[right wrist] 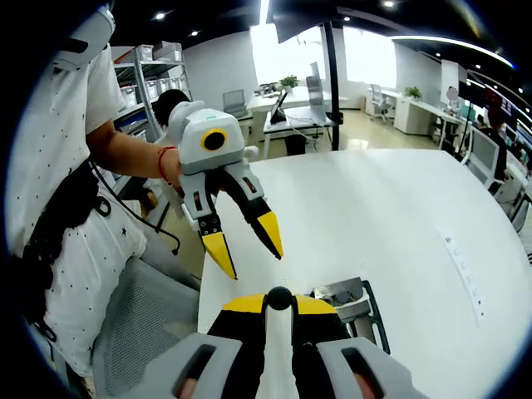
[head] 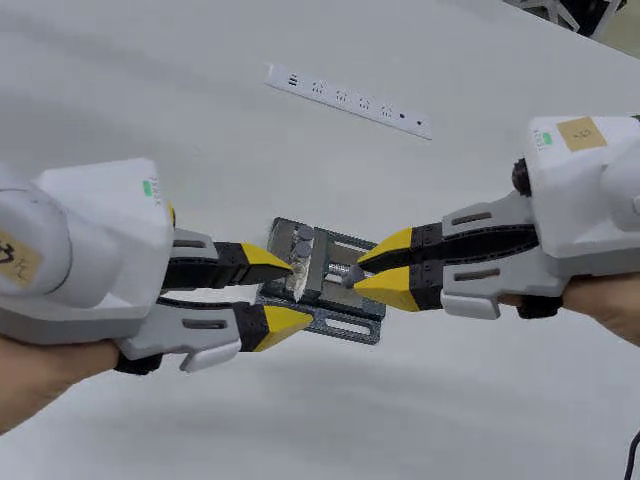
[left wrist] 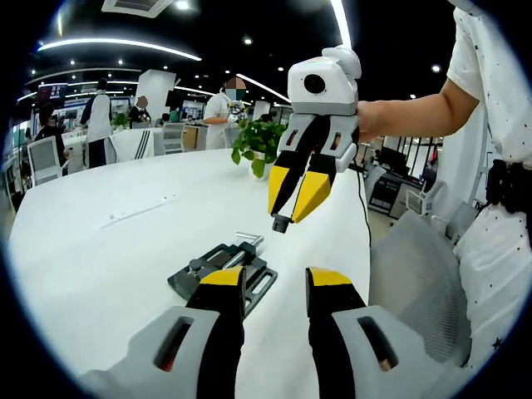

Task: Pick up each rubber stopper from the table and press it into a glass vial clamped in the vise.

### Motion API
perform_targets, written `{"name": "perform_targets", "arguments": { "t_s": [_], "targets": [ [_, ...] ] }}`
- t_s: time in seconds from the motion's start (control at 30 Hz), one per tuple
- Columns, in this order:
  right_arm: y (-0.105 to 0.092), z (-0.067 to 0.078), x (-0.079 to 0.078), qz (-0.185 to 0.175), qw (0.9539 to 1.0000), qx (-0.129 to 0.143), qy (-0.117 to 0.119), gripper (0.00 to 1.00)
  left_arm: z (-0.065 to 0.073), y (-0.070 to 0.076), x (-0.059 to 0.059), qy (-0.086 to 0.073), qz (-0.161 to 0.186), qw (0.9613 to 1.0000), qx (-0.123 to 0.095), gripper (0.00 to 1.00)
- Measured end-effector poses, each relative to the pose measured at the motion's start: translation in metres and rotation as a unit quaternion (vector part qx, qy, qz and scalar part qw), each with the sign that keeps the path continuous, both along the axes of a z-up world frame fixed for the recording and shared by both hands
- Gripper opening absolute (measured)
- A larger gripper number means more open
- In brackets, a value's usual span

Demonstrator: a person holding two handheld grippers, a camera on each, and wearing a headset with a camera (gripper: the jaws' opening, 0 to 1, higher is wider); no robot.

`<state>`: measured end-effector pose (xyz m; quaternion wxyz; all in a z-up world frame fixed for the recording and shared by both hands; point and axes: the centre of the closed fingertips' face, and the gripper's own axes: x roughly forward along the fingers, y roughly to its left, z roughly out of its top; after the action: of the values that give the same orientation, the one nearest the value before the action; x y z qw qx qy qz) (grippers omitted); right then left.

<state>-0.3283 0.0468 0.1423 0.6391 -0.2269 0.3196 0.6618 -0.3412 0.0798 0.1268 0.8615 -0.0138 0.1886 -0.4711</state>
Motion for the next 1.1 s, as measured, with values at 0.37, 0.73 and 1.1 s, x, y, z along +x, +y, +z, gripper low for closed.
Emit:
{"name": "perform_targets", "arguments": {
  "t_s": [0.37, 0.73, 1.1],
  "targets": [
    [0.017, -0.027, 0.030, -0.024, 0.9991, -0.035, -0.004, 0.05, -0.019, 0.016, 0.002, 0.003, 0.014, 0.9998, 0.012, 0.49],
    [0.020, -0.063, 0.052, -0.039, 0.9964, -0.076, -0.003, 0.05, -0.034, 0.019, 0.005, -0.006, 0.012, 0.9998, 0.014, 0.74],
    [0.022, -0.098, 0.056, -0.025, 0.9930, -0.116, -0.003, 0.05, -0.037, 0.021, 0.009, -0.029, 0.007, 0.9995, 0.008, 0.89]
  ]
}}
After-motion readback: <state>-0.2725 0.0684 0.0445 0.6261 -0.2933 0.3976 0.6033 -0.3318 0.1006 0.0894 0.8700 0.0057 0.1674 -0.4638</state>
